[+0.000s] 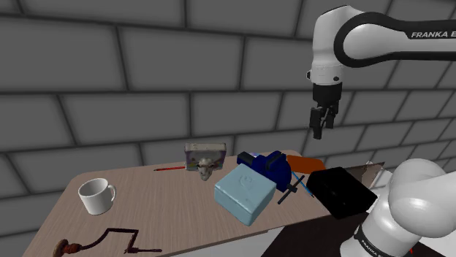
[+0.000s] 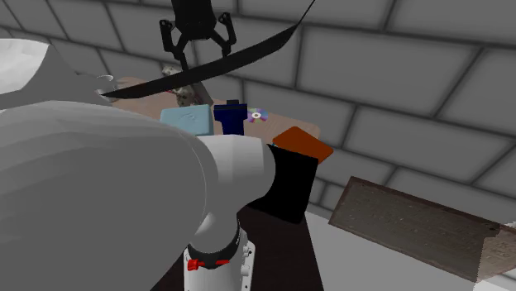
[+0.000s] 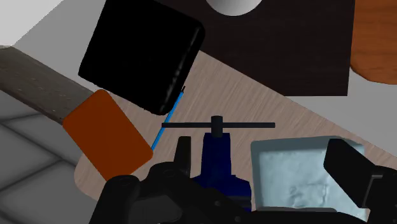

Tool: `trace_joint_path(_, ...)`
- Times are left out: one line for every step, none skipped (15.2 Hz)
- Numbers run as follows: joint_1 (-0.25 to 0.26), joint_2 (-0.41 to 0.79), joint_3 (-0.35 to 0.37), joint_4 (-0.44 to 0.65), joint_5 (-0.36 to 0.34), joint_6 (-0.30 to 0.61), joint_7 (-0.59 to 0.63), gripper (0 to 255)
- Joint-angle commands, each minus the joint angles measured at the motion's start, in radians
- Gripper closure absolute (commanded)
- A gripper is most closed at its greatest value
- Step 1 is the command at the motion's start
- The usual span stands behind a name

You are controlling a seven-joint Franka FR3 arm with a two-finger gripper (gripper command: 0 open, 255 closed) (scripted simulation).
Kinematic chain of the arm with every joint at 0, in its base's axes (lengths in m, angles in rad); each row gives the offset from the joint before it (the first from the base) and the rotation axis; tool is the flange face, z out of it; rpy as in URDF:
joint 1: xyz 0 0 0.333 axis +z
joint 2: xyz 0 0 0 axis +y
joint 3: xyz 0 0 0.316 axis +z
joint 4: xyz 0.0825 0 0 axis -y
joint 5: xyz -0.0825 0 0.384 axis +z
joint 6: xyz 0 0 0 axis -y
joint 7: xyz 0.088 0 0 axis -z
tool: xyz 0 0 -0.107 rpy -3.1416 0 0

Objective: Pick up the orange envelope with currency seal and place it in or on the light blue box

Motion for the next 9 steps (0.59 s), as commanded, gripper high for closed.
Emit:
trace_joint_path(0.0,0.0,0.0,0.0,0.0,0.0,0.0,0)
trace_joint_path(-0.013,-0.012,-0.043,-0.009,-0.001,0.014,-0.03,0)
trace_joint_path(-0.026,-0.02,-0.086,-0.016,-0.001,0.029,-0.059,0)
trace_joint_path(-0.039,-0.027,-0.129,-0.022,-0.002,0.043,-0.089,0)
trace_joint_path(-0.052,-0.03,-0.173,-0.027,-0.001,0.058,-0.119,0)
trace_joint_path(-0.064,-0.03,-0.217,-0.031,0.0,0.072,-0.149,0)
trace_joint_path(-0.076,-0.028,-0.262,-0.033,0.001,0.086,-0.18,0)
trace_joint_path(-0.087,-0.023,-0.307,-0.034,0.004,0.1,-0.211,0)
trace_joint_path(-0.097,-0.016,-0.353,-0.033,0.008,0.114,-0.242,0)
